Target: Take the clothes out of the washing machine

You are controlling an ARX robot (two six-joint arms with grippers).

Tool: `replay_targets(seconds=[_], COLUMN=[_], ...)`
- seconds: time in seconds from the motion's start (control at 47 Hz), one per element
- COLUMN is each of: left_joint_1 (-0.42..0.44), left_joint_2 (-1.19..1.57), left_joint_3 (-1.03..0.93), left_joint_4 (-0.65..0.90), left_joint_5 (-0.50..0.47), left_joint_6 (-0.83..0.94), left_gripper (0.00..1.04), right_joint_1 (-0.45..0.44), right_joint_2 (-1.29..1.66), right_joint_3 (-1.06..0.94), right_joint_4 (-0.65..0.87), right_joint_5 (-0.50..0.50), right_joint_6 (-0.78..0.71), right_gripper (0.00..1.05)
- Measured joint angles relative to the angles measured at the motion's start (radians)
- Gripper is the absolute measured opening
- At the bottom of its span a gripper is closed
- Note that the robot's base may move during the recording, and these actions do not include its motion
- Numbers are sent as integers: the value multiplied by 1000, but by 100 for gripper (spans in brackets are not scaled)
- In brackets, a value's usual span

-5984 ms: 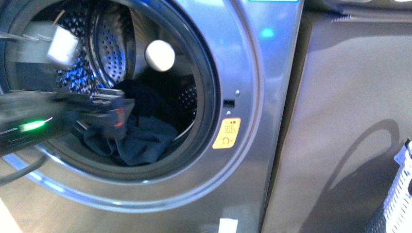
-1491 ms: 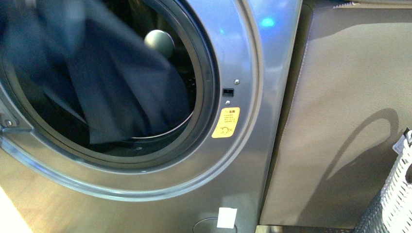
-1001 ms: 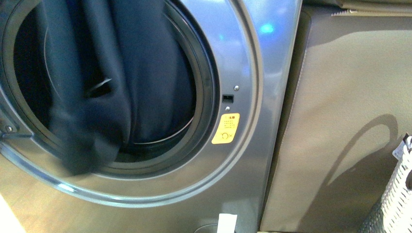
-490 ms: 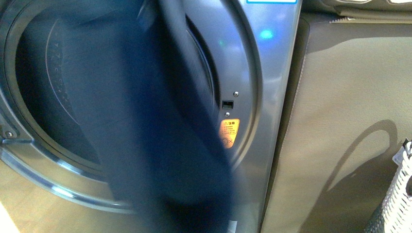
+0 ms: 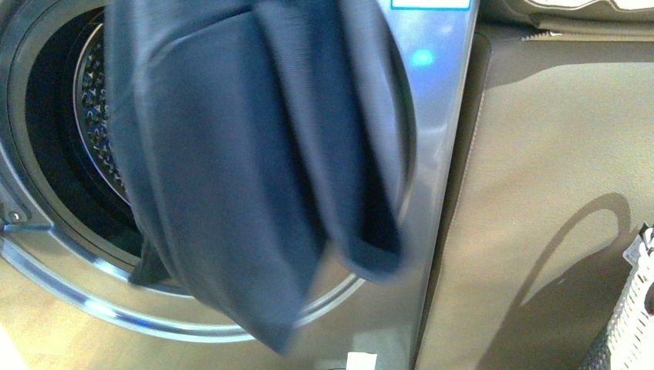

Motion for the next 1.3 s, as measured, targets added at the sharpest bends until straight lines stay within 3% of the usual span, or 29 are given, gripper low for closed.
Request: replay_targets(seconds=[0.128, 0.234, 0.468, 1.299], left_joint_1=[-6, -92, -175, -95], left_joint_2=[13, 16, 31, 84], left_joint_3=[14, -58, -151, 2], left_joint_4=[5, 114, 117, 156], left_joint_5=[66, 3, 0, -40], left_joint_6=[-15, 16, 59, 17], left_gripper=[6, 6, 6, 6], right_joint_1=[0, 0, 0, 0], right_joint_2=[0, 0, 0, 0], right_joint_3=[0, 0, 0, 0], right_joint_4=[0, 0, 0, 0], right_joint_5=[0, 0, 1, 0], right_joint_6=[0, 0, 0, 0], right_gripper=[97, 97, 97, 97])
